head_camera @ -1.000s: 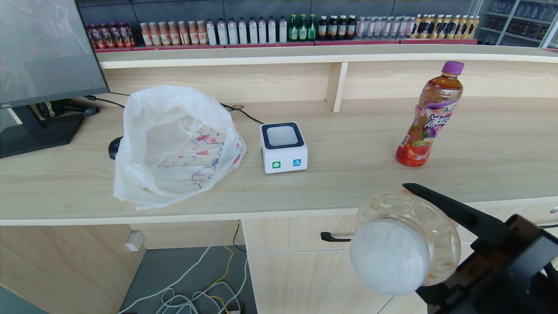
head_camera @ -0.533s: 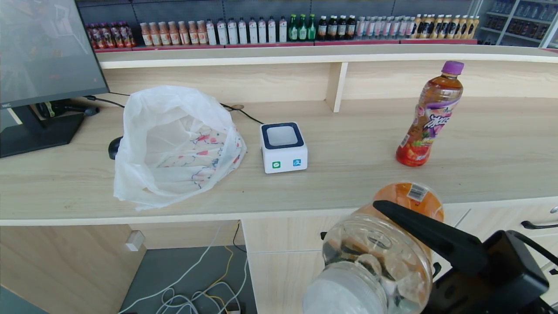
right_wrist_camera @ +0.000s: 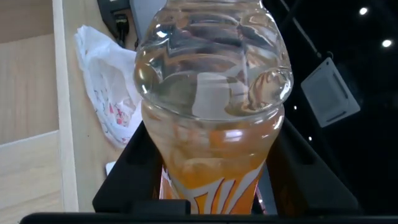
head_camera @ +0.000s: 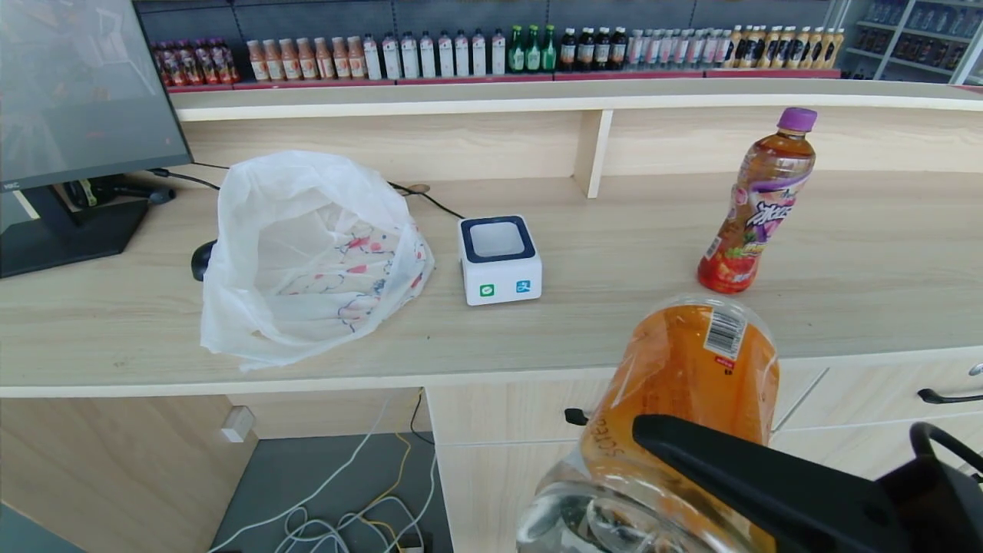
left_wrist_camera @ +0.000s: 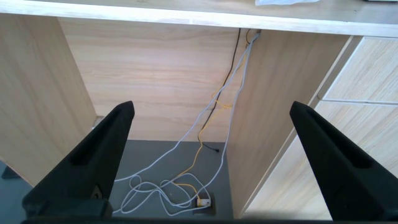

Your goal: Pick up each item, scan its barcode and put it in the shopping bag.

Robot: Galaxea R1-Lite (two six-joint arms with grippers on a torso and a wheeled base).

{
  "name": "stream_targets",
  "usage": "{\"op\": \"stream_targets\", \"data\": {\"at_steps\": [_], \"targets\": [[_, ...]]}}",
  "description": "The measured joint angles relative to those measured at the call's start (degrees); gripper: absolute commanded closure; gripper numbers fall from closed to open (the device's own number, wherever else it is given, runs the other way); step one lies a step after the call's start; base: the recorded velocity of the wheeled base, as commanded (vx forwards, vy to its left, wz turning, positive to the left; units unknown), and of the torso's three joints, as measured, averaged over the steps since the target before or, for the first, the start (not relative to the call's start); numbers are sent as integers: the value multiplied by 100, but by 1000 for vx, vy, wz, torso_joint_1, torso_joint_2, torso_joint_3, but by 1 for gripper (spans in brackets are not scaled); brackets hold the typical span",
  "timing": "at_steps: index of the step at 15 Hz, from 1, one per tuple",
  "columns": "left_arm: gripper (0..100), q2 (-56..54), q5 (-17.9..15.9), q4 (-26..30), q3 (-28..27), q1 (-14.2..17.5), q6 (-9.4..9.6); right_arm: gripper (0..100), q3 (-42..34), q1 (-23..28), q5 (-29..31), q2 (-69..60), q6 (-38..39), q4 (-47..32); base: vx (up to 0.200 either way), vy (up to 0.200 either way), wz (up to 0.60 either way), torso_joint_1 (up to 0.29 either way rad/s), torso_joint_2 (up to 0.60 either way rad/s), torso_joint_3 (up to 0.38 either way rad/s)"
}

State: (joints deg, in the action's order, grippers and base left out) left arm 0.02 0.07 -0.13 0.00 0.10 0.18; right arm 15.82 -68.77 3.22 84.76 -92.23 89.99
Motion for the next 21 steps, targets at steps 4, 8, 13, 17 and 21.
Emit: {"op": "stream_targets", "data": {"at_steps": [4, 8, 13, 17, 21], "targets": [[0, 0, 0, 0, 0, -5, -2, 100, 21, -5, -13, -1, -266, -5, 0, 0, 0, 0, 0, 0], [0, 0, -2, -2, 0, -2, 0, 100, 27, -2, -22, -6, -336, -5, 0, 0, 0, 0, 0, 0], [0, 0, -2, 0, 0, -2, 0, 100, 27, -5, -32, -6, -329, -5, 0, 0, 0, 0, 0, 0], [0, 0, 0, -2, 0, -2, 0, 100, 18, -5, -32, -9, -321, -5, 0, 0, 0, 0, 0, 0], [0, 0, 0, 0, 0, -2, 0, 100, 18, -13, -27, -9, -307, -5, 0, 0, 0, 0, 0, 0]]}}
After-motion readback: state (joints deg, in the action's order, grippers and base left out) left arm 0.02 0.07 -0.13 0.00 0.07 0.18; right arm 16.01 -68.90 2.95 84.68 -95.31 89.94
